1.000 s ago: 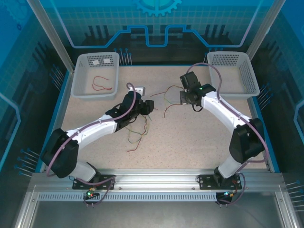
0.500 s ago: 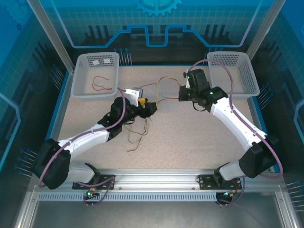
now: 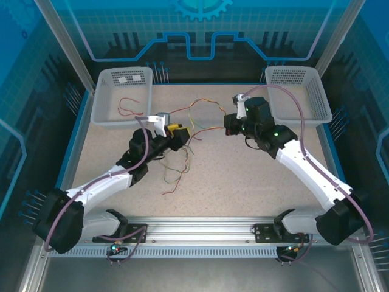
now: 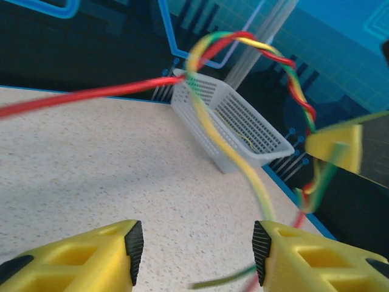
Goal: Untangle the cables
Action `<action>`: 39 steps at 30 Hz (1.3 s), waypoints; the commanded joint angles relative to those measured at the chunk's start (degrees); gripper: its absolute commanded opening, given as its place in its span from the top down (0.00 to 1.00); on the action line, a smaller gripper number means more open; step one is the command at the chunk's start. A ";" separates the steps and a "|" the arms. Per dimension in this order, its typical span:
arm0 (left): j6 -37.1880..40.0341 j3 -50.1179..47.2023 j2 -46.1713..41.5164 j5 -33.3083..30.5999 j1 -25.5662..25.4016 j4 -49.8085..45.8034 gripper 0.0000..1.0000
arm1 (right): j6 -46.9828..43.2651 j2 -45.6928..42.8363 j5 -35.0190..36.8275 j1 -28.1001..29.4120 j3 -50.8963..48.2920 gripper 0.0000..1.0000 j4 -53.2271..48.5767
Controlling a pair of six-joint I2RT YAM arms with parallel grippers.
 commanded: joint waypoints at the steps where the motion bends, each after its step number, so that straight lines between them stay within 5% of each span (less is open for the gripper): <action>1: -1.40 -2.13 -1.62 3.24 0.99 5.57 0.54 | 0.05 -1.61 -3.49 -0.30 -2.25 1.00 6.61; 21: -0.99 -3.10 -4.76 8.60 0.99 10.83 0.57 | -0.81 -6.16 -4.60 -0.26 -12.55 1.00 21.12; 31: 5.99 -2.34 -6.62 6.43 0.99 6.78 0.47 | -5.29 -9.74 -6.23 -2.29 -15.06 1.00 20.24; 39: 19.34 -2.74 -17.72 7.46 1.01 -2.73 0.40 | -11.17 -8.98 -21.34 -11.43 -10.94 1.00 11.50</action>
